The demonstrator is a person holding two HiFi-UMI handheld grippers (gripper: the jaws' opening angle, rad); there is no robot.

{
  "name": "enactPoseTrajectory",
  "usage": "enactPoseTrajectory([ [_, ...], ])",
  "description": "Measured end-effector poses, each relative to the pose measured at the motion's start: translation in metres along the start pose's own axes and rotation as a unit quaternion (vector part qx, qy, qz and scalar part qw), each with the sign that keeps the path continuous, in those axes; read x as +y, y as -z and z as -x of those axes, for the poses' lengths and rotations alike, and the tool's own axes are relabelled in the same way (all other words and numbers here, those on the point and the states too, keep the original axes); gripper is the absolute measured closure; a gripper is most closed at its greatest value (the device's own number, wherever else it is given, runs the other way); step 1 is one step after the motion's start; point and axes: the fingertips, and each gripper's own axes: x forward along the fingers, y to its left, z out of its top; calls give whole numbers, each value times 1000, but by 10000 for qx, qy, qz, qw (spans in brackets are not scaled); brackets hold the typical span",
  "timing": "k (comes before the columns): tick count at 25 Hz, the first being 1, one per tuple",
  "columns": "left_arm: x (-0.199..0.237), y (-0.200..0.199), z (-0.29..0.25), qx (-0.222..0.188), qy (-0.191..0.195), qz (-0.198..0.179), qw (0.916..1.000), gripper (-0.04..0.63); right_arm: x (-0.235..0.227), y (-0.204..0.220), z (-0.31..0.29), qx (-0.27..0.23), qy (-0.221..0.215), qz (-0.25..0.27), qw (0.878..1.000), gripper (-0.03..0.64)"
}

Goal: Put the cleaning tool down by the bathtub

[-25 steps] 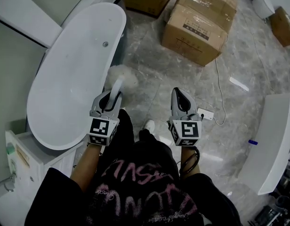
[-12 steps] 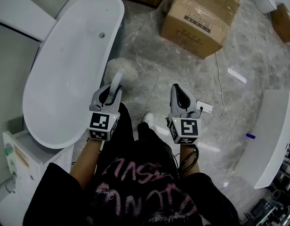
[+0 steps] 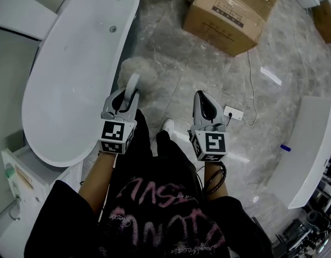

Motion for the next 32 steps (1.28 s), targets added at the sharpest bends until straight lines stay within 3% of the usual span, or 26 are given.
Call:
enactPoseTrajectory([
  [6, 3, 8, -8, 115, 54, 8, 9999, 509, 1, 18, -5, 278, 12, -1, 9996, 594],
  [14, 6, 21, -21, 257, 131, 54, 9996, 510, -8, 27, -12, 313, 234, -239, 9989, 594],
  [32, 20, 65, -57, 616, 206, 207, 9977, 509, -4, 72, -38, 551, 261, -370, 9975, 594],
])
